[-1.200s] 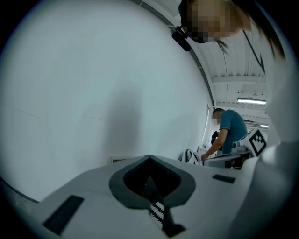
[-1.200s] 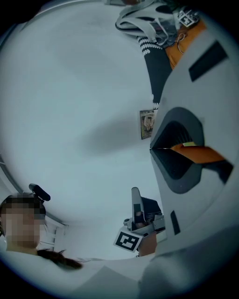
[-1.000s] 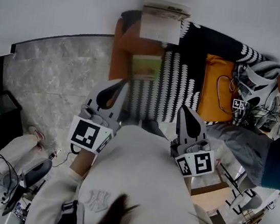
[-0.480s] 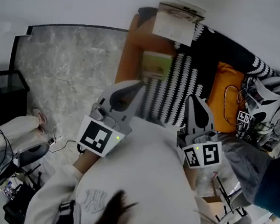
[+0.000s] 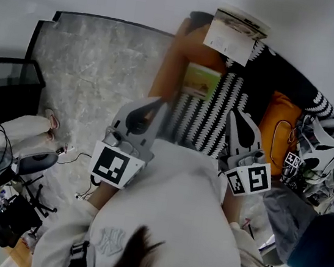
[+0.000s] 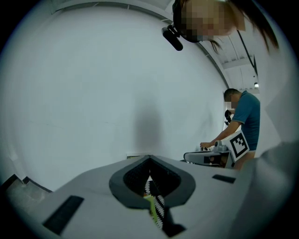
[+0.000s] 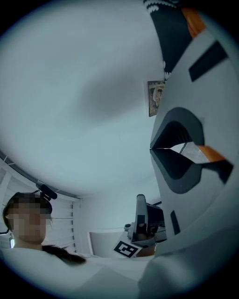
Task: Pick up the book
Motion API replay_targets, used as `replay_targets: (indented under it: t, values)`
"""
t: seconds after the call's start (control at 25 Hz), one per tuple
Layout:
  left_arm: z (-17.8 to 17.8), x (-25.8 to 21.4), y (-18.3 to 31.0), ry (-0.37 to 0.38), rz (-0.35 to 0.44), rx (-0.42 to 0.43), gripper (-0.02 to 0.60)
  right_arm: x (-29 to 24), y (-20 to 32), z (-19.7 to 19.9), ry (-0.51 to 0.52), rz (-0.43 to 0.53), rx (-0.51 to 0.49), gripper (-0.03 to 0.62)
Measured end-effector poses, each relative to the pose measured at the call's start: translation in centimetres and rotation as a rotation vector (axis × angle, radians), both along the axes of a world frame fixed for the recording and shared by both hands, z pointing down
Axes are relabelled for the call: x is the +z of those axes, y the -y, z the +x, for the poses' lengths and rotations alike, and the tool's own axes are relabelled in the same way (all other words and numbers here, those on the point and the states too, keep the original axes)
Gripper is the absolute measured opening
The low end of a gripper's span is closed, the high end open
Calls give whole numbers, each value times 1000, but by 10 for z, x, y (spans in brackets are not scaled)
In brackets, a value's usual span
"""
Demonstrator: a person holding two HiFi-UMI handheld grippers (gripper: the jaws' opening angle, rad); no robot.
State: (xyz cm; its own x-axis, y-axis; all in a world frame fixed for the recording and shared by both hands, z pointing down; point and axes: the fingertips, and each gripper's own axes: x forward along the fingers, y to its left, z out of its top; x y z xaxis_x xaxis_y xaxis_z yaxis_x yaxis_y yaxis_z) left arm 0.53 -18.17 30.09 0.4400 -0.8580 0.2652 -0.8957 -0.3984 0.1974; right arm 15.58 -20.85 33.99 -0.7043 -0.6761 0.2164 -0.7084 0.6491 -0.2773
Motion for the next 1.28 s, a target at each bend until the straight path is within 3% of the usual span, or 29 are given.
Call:
replay_targets:
  t: [0.32, 0.76, 1.28]
  values:
    - [-9, 6, 13, 13, 1, -47, 9, 6, 8, 2, -20, -7, -13, 18]
    - [-69, 0, 38, -15, 39, -211, 9, 8, 24, 19, -25, -3, 15, 18]
    - [-65, 16, 57, -24, -7, -181, 9, 34, 43, 12, -71, -52, -4, 20]
